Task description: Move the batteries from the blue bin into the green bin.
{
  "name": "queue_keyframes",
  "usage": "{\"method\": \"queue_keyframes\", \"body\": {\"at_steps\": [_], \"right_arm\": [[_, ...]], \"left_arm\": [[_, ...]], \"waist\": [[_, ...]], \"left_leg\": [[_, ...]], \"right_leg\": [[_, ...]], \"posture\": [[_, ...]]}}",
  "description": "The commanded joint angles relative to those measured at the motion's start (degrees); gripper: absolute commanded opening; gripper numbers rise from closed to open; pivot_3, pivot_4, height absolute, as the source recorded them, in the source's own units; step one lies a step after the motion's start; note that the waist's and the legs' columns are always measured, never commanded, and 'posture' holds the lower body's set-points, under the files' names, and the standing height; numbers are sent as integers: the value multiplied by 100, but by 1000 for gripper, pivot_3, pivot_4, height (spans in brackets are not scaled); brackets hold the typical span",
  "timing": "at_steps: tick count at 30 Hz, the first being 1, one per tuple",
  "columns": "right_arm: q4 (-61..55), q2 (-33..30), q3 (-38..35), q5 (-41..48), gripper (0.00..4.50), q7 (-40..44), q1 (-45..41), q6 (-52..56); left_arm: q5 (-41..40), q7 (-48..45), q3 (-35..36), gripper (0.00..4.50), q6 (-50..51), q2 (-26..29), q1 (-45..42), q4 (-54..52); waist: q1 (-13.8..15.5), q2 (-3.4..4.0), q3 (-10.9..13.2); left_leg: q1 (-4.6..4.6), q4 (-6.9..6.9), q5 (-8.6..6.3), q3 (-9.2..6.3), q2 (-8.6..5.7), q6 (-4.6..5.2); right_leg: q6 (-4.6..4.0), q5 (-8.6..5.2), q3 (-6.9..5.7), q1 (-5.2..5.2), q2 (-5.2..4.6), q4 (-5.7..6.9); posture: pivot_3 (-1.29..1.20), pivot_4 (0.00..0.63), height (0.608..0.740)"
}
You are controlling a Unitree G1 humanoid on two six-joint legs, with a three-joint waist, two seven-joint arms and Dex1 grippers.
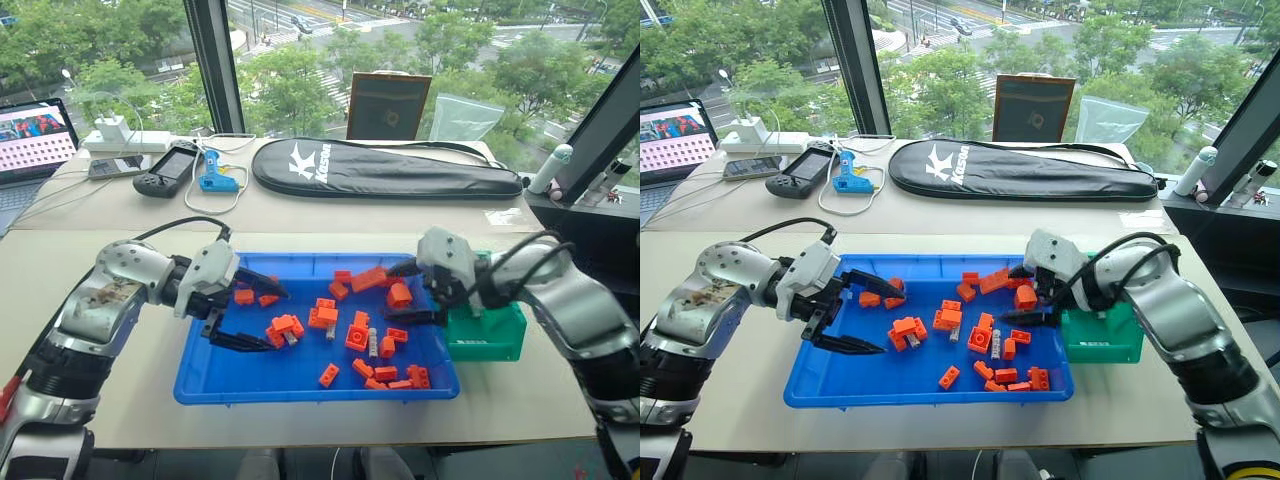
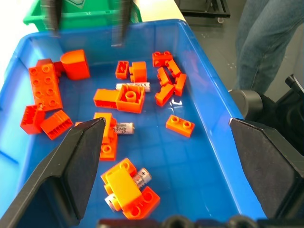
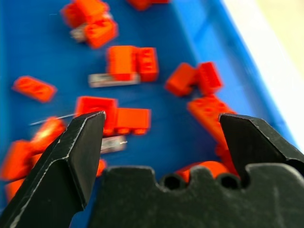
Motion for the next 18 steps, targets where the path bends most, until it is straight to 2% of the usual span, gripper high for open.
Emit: {"method": "queue_keyframes", "body": {"at_steps": [1, 13, 16, 18], "right_arm": [[-262, -207, 280, -151, 4473, -53, 178, 309], [-3, 122, 749, -399, 4473, -357, 263, 496], [18, 152, 836, -464, 3765, -422, 318, 549], [15, 225, 806, -437, 3031, -470, 329, 570]], "left_arm": [[70, -31, -25, 4500, -227, -80, -164, 72], [130, 46, 30, 4500, -275, -34, -113, 3], [175, 103, 62, 4500, -254, 23, -73, 7], [171, 106, 81, 4500, -243, 62, -41, 26]], "waist": [[-1, 0, 0], [-55, 0, 0], [-55, 0, 0], [-56, 0, 0]], "left_leg": [[1, 1, 0, 0, 0, 0], [0, 2, 1, -1, -1, 0], [1, 1, 1, -1, 0, 0], [3, 2, 1, -1, 0, 0]], "right_leg": [[0, 0, 0, 1, 0, 0], [-1, 1, 3, -2, 1, 2], [-1, 1, 3, -2, 1, 2], [-1, 1, 3, 1, 2, 2]], "posture": [[0, 150, 734], [0, 150, 734], [0, 150, 734], [0, 150, 734]]}}
